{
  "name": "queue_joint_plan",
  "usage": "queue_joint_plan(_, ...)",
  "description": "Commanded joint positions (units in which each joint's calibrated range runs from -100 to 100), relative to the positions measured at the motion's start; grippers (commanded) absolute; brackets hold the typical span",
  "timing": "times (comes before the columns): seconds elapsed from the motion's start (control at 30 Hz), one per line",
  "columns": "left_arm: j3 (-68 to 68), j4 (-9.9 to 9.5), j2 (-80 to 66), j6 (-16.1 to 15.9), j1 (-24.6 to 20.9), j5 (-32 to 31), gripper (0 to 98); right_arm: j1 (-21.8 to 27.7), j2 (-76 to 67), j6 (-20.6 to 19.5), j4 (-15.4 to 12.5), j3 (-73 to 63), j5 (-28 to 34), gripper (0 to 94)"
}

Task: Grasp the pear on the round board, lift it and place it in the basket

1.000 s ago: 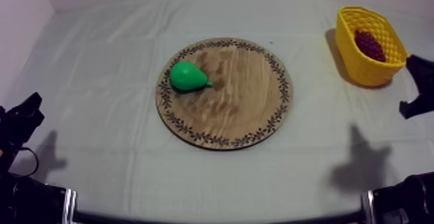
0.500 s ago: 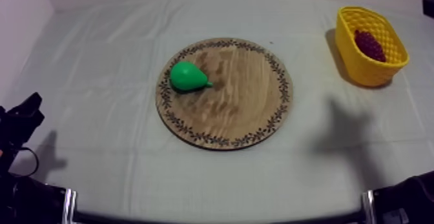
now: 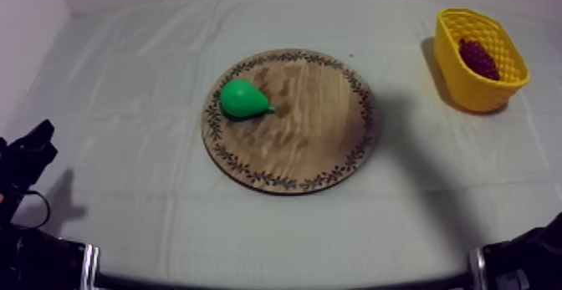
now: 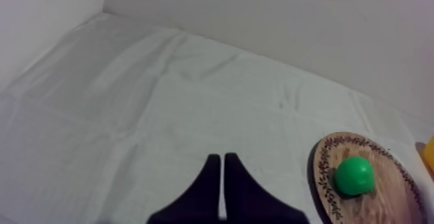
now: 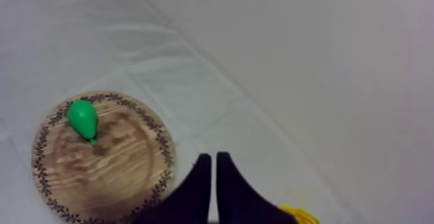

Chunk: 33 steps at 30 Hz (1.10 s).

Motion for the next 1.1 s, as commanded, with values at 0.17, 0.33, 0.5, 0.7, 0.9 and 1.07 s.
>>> queue_joint_plan(0.17, 0.0, -0.02, 0.0, -0.01, 0.01, -0.01, 0.1, -5.48, 12.28, 2.07, 1.09, -10.55, 3.52, 0.5)
queue_joint_plan(0.33, 0.0, -0.02, 0.0, -0.01, 0.01, -0.01, 0.1, -7.56, 19.07, 3.66, 1.69, -15.25, 5.62, 0.5)
queue_joint_plan(0.5, 0.0, -0.02, 0.0, -0.01, 0.01, -0.01, 0.1, -9.64, 26.41, 3.61, 3.35, -20.54, 8.2, 0.5)
queue_joint_plan(0.7, 0.0, -0.02, 0.0, -0.01, 0.01, -0.01, 0.1, -12.82, 34.38, 2.79, 6.03, -26.77, 11.8, 0.5)
queue_joint_plan(0.9, 0.0, -0.02, 0.0, -0.01, 0.01, -0.01, 0.1, -16.97, 41.62, 1.12, 9.7, -31.7, 15.86, 0.5)
queue_joint_plan(1.07, 0.0, -0.02, 0.0, -0.01, 0.01, -0.01, 0.1, -19.77, 47.62, 0.05, 11.68, -35.42, 20.25, 0.5)
